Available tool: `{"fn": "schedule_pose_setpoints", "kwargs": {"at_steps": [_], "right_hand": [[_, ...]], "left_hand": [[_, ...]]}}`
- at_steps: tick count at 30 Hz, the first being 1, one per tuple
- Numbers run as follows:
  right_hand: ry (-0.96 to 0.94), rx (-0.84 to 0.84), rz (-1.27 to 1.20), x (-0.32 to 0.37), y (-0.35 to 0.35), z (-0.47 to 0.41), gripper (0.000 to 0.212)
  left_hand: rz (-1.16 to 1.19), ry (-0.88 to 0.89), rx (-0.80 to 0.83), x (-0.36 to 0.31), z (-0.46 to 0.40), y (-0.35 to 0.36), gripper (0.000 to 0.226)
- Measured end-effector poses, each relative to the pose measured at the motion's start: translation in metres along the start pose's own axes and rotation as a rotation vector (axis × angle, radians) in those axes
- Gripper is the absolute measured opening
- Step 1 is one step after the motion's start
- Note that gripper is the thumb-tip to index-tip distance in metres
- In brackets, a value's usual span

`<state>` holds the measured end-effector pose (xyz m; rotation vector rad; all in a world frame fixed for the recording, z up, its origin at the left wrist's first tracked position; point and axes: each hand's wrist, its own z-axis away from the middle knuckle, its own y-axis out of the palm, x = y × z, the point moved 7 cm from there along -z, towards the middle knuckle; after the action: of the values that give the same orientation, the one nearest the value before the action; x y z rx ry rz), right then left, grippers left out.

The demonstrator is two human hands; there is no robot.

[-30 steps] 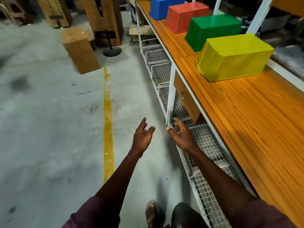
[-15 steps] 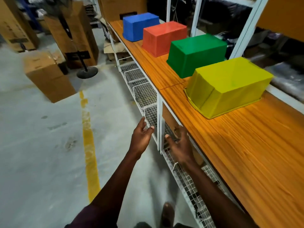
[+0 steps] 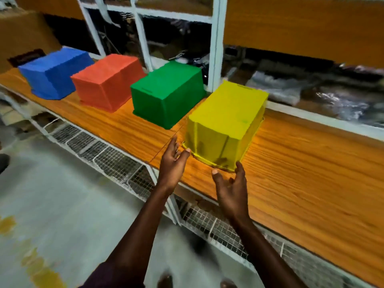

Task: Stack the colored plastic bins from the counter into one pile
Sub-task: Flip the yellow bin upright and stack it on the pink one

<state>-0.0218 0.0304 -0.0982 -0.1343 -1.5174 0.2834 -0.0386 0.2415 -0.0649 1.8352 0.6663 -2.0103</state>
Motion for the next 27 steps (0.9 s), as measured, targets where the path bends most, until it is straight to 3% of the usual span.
{"fn": "schedule_pose_setpoints", "kwargs": {"at_steps": [3, 8, 13, 19, 24, 27], "right_hand": [[0.067, -0.173, -0.016, 0.003, -0.002, -0.007, 0.102], [0.087, -0.301, 0.012, 0.014, -0.002, -0.018, 0.102], [0.075, -0.332, 0.083, 0.020, 0.001, -0.038, 0.099], [0.061, -0.294, 0.119, 0.019, 0.014, -0.067, 0.126], [0.050, -0.333, 0.143, 0.005, 0.011, -0.086, 0.130], [0.049, -0.352, 0.123, 0.004, 0.012, -0.091, 0.131]], "left_hand": [[-0.004, 0.019, 0.144, -0.005, -0.029, 0.001, 0.072], [-0.006, 0.048, 0.305, -0.015, -0.060, -0.001, 0.074], [-0.073, 0.074, 0.380, -0.012, -0.088, 0.003, 0.084], [-0.133, 0.115, 0.452, -0.006, -0.114, 0.012, 0.101], [-0.117, 0.086, 0.536, 0.006, -0.131, 0.025, 0.122], [-0.104, 0.099, 0.595, 0.015, -0.136, 0.032, 0.118]]}}
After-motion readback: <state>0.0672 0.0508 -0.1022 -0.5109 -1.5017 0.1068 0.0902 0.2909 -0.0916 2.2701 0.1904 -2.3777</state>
